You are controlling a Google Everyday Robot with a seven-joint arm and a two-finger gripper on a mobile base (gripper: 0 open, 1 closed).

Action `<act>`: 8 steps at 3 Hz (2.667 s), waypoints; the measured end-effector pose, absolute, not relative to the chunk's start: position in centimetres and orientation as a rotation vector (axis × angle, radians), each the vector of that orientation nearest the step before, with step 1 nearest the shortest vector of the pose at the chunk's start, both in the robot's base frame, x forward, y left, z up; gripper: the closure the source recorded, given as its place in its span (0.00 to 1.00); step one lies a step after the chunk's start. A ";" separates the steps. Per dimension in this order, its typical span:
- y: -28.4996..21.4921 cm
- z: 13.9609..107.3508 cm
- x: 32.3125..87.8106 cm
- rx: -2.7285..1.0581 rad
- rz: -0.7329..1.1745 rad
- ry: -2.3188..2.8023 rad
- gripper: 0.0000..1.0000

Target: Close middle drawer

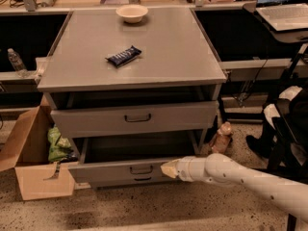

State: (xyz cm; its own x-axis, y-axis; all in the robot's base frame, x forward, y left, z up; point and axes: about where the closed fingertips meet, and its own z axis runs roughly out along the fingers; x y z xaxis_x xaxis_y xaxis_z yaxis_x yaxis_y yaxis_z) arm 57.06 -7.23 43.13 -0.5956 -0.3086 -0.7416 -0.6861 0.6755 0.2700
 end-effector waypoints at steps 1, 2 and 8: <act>-9.5 43.8 57.7 -0.726 0.690 2.187 1.00; -11.6 44.4 58.8 -0.686 0.662 2.153 1.00; -13.3 42.7 63.3 -0.632 0.644 2.135 1.00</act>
Offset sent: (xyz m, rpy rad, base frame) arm 0.0339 -0.0751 0.0234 0.0277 -0.1270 -0.1274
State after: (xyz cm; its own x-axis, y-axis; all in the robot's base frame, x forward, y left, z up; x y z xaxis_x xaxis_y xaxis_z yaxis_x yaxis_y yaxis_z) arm 63.28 -13.25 42.68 -0.5543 -0.2180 -0.8033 -0.6257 0.7456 0.2293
